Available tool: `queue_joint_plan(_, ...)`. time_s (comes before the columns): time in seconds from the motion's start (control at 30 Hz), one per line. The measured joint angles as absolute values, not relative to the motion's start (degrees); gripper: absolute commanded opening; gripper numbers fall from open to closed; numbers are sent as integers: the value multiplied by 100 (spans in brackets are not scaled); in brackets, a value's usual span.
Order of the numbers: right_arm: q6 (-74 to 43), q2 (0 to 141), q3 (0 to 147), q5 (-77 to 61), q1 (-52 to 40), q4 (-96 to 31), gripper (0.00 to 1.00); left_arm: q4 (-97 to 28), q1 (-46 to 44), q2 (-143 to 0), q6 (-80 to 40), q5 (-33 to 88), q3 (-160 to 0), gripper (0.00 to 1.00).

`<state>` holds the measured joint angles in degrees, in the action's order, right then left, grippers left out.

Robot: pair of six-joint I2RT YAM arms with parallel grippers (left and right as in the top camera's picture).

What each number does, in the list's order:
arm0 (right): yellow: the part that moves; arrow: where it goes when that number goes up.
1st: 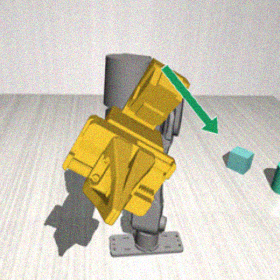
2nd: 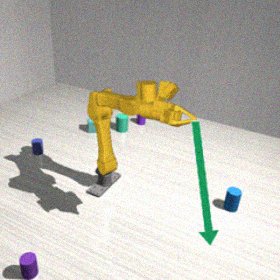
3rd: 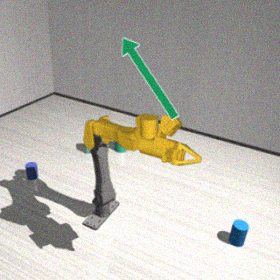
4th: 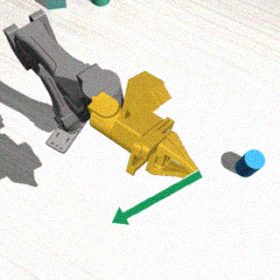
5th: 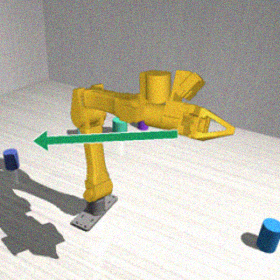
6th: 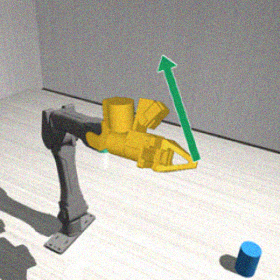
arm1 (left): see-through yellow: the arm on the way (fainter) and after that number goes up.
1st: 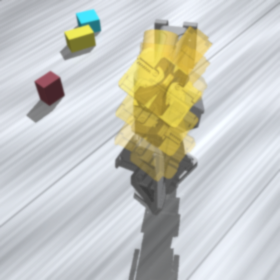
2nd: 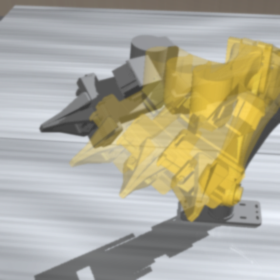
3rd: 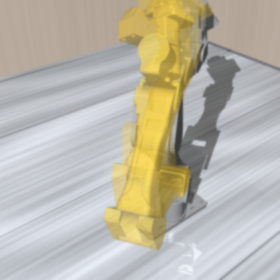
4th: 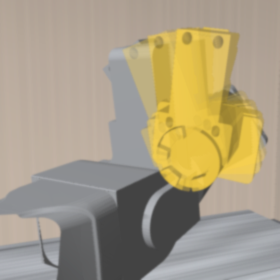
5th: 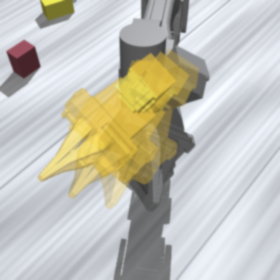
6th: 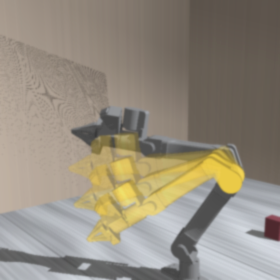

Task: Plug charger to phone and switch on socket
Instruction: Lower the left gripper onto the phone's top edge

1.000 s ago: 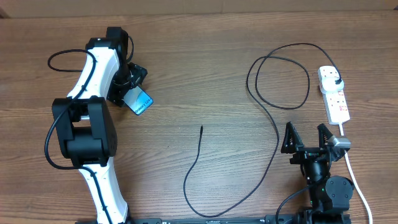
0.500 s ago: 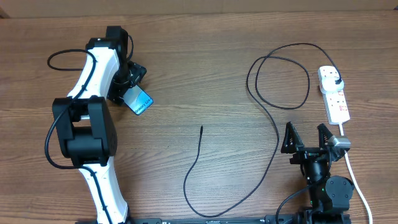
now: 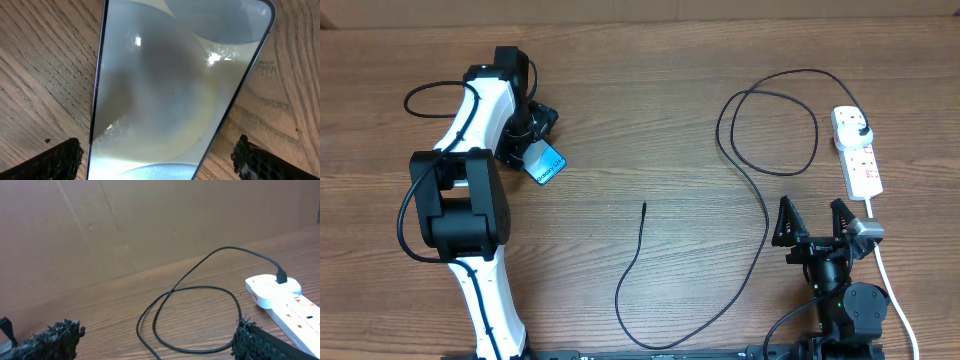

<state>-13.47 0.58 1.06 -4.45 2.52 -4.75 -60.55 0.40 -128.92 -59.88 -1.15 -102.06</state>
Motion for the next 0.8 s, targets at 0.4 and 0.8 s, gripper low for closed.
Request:
queue_joint_plan(0.4,-1345,58,106,-445,252,-475,100,-6064,43,-13098,-5990,-117,-10243,100)
queue_joint_plan(0.8,-1347,58,106,-445,252,-475,100,-6069,43,-13104,-5986,-183,-10254,100)
